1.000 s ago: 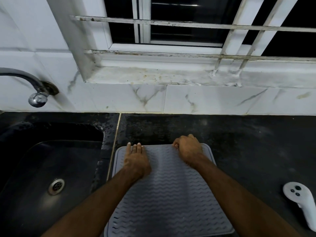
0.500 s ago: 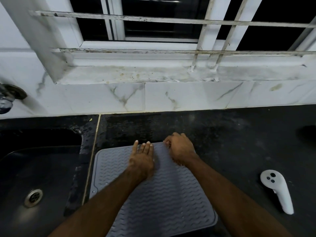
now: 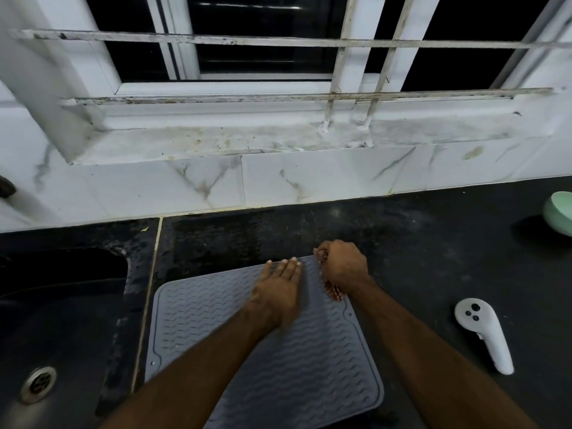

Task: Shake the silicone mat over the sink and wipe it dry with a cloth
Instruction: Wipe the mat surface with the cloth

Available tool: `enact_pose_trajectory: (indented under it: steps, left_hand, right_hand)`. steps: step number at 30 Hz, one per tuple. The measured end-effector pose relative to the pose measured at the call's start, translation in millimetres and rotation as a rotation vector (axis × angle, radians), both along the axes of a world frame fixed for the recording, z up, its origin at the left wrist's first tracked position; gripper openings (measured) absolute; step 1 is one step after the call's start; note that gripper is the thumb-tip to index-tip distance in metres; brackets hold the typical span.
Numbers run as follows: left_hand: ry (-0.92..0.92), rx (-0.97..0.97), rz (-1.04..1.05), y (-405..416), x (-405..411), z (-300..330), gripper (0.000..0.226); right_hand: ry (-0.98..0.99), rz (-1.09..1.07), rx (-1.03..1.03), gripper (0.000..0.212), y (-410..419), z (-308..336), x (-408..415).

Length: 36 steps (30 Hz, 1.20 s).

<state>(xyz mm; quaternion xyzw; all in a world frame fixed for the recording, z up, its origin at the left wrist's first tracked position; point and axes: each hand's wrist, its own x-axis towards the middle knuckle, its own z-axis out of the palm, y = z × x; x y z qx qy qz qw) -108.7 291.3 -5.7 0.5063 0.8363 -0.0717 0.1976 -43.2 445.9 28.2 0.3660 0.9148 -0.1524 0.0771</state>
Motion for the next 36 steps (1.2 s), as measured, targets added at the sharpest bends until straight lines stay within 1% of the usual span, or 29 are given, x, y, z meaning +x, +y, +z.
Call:
enact_pose_trajectory:
  steps: [2,4,7,10,15,19,23,26,30,33,36]
  left_hand:
    - [-0.039,0.001,-0.039,17.4,5.3,0.6,0.085]
    - [-0.053,-0.016,-0.05,30.3,4.7,1.3,0.091]
    - [-0.083,-0.031,-0.058,41.8,-4.0,2.0,0.091]
    - [-0.11,-0.083,-0.064,47.8,-8.8,0.2,0.096]
    - [-0.067,-0.149,-0.051,58.1,-5.8,-2.2,0.099]
    - [-0.06,-0.125,-0.033,59.2,-2.8,-6.0,0.097]
    - [-0.047,-0.083,-0.057,56.2,3.9,-10.0,0.093]
    - [-0.021,-0.126,-0.093,62.8,7.8,-8.9,0.088]
    - [-0.011,-0.201,-0.101,69.4,7.8,-3.5,0.098]
    - [0.008,-0.203,-0.093,67.8,6.2,-4.2,0.109]
    - [0.004,-0.189,-0.085,68.4,7.2,-6.7,0.111]
  right_hand:
    - [0.006,-0.016,0.01,0.039,0.6,2.1,2.4]
    - [0.01,-0.025,0.025,0.034,0.3,3.6,3.4]
    - [-0.013,-0.043,0.022,0.026,2.5,1.9,5.4]
    - [-0.019,-0.082,-0.026,0.025,5.8,1.4,7.8]
    - [-0.06,-0.08,-0.048,0.026,1.9,0.6,14.9]
    - [-0.124,-0.034,-0.043,0.03,-6.0,-7.3,37.1]
    - [-0.069,-0.08,-0.041,0.031,-5.2,-5.2,40.9]
    - [-0.045,-0.082,-0.021,0.028,-3.2,-0.6,30.0]
    - [-0.053,-0.078,-0.027,0.03,-3.7,-1.5,26.3]
    - [-0.086,-0.06,-0.047,0.029,-6.2,-4.6,32.4]
    - [-0.106,-0.036,-0.082,0.029,-9.4,-6.3,46.0]
